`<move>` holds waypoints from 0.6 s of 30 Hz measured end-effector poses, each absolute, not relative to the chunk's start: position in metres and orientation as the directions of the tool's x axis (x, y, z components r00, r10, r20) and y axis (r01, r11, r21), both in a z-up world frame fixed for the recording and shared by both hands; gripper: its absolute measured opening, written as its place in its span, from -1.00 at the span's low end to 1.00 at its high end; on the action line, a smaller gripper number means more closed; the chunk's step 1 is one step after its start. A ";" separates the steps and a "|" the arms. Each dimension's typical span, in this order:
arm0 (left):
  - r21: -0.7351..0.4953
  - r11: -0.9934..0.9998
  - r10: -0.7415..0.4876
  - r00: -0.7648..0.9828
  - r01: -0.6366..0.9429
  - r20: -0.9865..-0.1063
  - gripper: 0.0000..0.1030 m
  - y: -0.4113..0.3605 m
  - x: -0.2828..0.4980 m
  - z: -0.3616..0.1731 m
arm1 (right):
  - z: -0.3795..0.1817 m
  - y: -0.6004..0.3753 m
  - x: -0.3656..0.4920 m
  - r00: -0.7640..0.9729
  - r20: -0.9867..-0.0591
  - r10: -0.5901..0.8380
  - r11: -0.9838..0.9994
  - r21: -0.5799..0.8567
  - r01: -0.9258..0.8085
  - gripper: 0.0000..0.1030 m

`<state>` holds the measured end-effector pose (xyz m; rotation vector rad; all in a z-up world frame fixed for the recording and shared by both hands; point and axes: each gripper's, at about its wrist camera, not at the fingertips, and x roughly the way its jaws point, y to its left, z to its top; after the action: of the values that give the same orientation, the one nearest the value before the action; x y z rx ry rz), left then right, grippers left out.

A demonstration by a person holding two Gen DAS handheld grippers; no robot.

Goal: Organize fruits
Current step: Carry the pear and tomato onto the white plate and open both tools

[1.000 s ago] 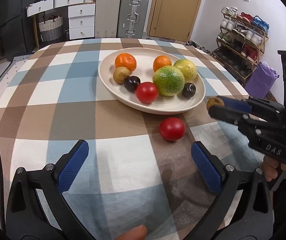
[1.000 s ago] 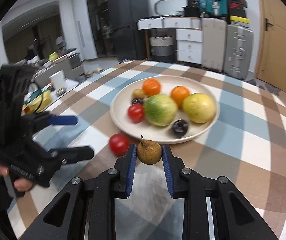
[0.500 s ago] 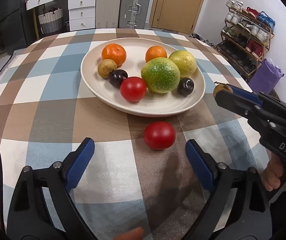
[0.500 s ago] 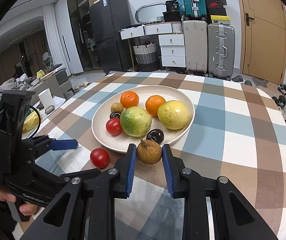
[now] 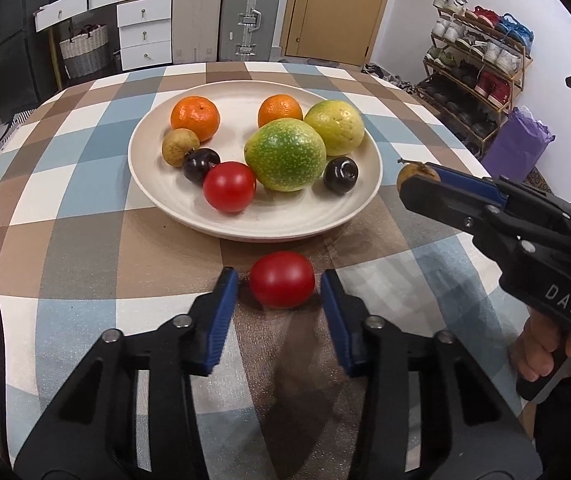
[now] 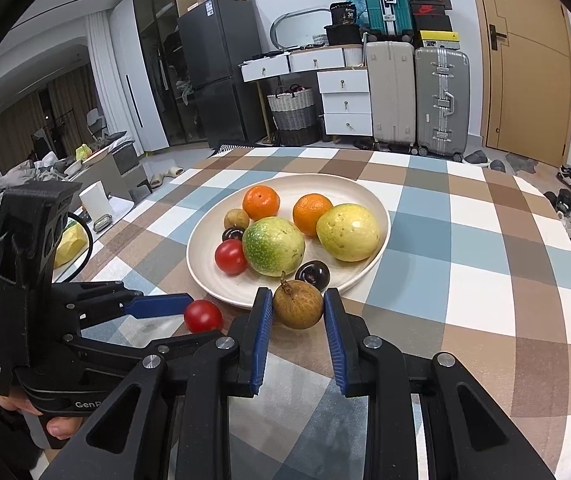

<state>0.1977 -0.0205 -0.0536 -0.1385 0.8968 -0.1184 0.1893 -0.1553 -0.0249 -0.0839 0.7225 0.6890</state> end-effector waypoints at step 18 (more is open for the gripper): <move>-0.215 0.976 -0.180 0.700 0.038 -0.691 -0.43 0.001 0.186 -0.028 | -0.027 -0.158 0.191 0.552 -0.624 0.553 0.784 0.166 -0.597 -0.48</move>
<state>0.1856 0.0014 -0.0278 -0.1905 0.7869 -0.1223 0.1911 -0.1578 -0.0269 -0.0680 0.7137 0.6807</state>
